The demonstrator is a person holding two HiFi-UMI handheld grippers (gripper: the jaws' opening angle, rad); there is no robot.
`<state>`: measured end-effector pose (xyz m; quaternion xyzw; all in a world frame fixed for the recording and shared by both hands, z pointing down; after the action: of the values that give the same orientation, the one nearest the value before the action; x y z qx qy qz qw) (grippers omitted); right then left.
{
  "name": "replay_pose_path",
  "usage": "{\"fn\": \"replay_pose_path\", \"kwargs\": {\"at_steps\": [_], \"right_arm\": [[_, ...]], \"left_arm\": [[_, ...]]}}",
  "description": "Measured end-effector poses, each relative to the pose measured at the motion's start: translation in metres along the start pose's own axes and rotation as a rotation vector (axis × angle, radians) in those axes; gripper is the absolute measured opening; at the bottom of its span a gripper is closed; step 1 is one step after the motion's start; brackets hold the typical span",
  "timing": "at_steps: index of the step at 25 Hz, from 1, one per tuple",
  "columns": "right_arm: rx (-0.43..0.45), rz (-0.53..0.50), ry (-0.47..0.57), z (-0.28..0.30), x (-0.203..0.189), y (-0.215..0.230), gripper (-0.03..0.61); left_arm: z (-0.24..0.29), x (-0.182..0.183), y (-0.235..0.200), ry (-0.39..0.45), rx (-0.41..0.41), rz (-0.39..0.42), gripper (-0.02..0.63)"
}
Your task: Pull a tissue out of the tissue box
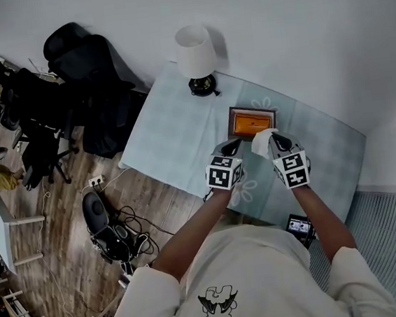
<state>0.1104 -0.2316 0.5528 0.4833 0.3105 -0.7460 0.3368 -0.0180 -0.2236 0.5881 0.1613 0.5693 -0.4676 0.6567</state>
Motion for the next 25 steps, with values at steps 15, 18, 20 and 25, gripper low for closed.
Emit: {"fn": "replay_pose_path", "kwargs": {"at_steps": [15,18,20,25], "right_arm": [[-0.043,0.207,0.146,-0.044,0.029,-0.019,0.014],[-0.06,0.245,0.169,-0.054,0.031,-0.022,0.014],[-0.07,0.262,0.184,-0.06,0.032,-0.025,0.014],[-0.106,0.318,0.226,-0.079,0.031,-0.029,0.014]], "left_arm": [[-0.038,0.023,0.037,0.098,-0.043,0.041,0.011],[-0.048,0.023,0.045,0.109,-0.055,0.04,0.011],[-0.055,0.023,0.048,0.119,-0.059,0.048,0.011],[-0.072,0.02,0.048,0.127,-0.054,0.067,0.008]]}}
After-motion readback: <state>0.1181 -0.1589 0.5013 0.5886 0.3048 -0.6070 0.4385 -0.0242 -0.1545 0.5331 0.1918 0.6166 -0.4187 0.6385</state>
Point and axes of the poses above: the fingertips, and each gripper's own axes: z forward along the fingers, y to its right, x out of its top, the point moved 4 cm from there along -z, backward along the fingers, and after that the axes turned 14 degrees about y, right-handed, at the moved point
